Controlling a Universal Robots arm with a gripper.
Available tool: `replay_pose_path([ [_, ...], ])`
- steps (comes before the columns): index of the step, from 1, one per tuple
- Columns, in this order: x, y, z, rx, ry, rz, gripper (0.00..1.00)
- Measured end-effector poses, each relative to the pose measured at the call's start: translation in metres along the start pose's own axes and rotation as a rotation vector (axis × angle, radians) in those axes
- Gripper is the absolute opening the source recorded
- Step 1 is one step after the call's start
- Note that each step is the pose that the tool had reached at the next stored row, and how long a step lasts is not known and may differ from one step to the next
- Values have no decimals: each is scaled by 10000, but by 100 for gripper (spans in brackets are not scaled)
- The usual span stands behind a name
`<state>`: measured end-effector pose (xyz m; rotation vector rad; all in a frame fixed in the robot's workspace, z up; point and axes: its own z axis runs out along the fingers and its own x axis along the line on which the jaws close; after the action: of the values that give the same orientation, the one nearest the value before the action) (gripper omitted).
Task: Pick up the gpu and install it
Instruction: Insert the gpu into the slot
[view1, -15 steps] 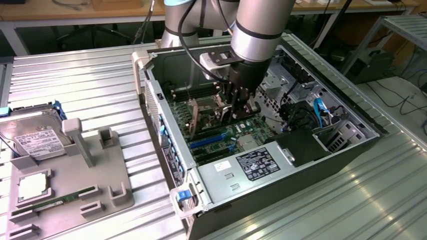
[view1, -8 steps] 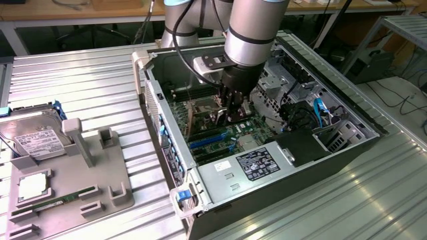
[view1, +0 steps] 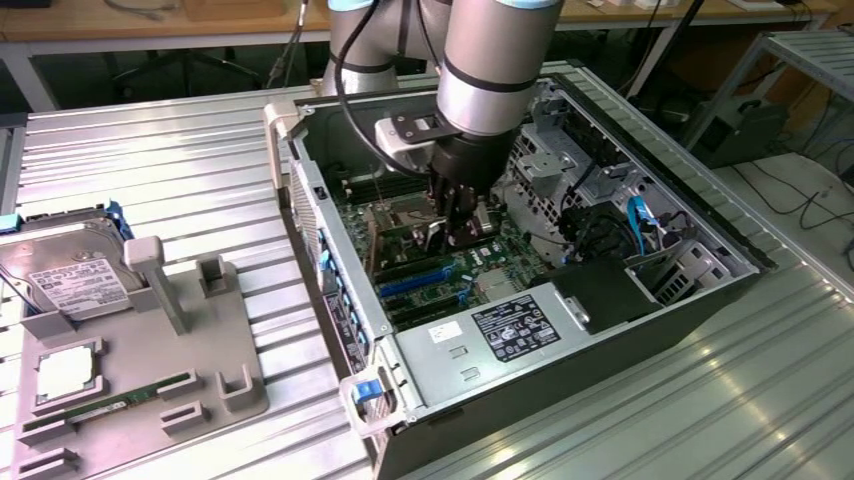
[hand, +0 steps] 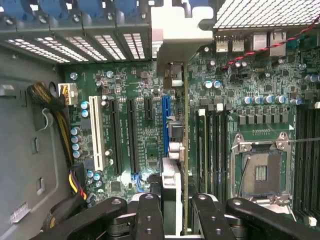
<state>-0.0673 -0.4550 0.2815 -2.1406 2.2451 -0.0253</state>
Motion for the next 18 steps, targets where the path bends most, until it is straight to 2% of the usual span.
replay_pose_path([
  [5,3,8,60,0,-1,1,28],
  [8,6,49,74,0,0,0,28],
  [18,44,89,109,-1,1,0,28],
])
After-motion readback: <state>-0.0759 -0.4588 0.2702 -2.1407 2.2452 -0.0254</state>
